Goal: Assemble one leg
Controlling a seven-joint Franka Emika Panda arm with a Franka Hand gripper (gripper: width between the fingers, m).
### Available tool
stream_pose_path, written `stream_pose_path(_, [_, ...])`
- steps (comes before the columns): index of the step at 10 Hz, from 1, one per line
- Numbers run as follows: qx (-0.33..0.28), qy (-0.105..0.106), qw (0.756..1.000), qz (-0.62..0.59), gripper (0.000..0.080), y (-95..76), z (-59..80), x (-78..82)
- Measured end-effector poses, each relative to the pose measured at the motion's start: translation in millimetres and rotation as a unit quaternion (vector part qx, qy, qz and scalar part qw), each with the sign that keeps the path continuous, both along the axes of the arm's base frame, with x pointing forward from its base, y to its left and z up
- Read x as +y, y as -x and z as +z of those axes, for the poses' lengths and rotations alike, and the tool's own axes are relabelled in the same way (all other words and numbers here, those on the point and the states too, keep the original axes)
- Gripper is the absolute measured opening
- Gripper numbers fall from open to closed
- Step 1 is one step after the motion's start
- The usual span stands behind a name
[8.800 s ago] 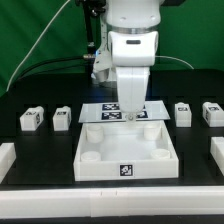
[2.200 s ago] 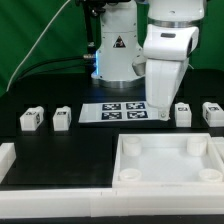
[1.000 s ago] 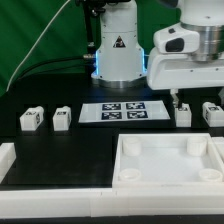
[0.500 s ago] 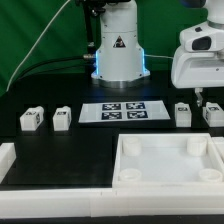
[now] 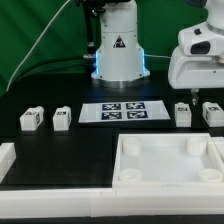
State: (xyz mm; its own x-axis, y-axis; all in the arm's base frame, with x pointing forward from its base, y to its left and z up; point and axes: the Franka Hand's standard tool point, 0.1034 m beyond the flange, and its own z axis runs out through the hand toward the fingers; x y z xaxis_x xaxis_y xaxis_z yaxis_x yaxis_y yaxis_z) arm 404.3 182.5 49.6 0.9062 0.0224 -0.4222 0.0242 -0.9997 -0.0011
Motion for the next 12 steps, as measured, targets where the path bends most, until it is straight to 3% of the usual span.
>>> stream_pose_path(5, [0.2,0.018,0.979,0.014,0.0648,-0.1,-12.3,5.4])
stream_pose_path(6, [0.186,0.015,0.982,0.013,0.0648,-5.2,-17.2,8.0])
stream_pose_path(10, [0.2,0.016,0.98,0.012,0.0648,3.0,-30.3,6.3])
stream_pose_path(11, [0.214,0.019,0.976,0.014,0.0648,7.7,-29.8,5.6])
stream_pose_path(12, [0.275,0.029,0.961,0.019,0.0648,16.9,-26.9,2.2])
